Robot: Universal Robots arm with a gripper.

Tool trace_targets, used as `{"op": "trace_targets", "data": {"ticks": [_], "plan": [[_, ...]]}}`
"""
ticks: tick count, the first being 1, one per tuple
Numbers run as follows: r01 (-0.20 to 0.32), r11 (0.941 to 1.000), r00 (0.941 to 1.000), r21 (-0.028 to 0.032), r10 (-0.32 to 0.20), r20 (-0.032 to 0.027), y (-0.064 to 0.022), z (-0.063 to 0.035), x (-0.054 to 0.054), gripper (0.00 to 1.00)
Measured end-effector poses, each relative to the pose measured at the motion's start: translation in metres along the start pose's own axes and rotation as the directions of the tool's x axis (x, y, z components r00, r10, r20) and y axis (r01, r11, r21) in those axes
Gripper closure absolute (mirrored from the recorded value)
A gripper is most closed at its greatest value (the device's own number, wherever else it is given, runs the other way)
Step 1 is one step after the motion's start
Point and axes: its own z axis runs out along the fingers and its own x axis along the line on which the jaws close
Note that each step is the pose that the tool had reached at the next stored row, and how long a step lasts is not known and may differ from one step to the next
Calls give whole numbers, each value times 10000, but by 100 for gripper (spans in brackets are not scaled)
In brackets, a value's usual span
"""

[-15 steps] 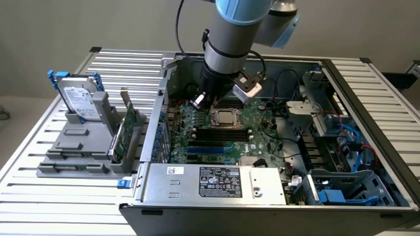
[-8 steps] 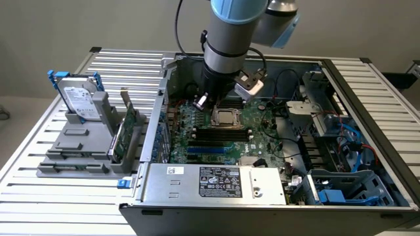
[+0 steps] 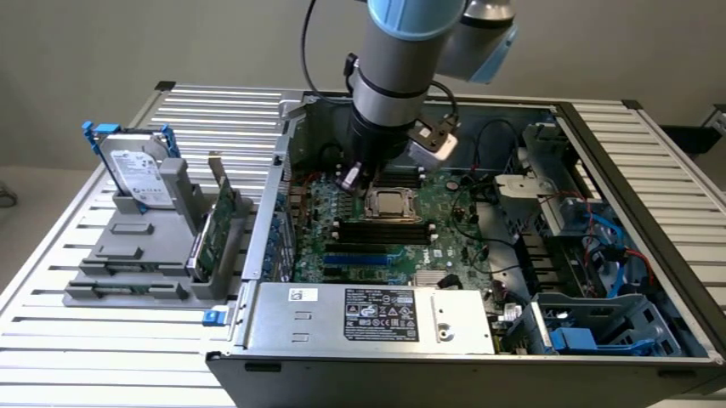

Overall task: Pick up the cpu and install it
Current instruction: 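Install the first cpu locking lever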

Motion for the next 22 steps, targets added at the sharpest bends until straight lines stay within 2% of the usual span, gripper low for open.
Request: {"op": "trace_targets", "data": {"ticks": [3, 6, 11, 14, 17, 22], "plan": [[532, 9986, 9985, 59, -532, 100, 0, 1, 1, 89], [1052, 9944, 9942, 124, -1054, 202, -1, 0, 1, 89], [1917, 9812, 9807, 242, -1925, 355, -1, 2, 3, 89], [2432, 9695, 9686, 319, -2444, 448, -1, 2, 3, 89], [2951, 9546, 9534, 404, -2970, 534, -1, 3, 3, 89], [3777, 9243, 9222, 552, -3808, 665, 0, 7, 2, 89]]}}
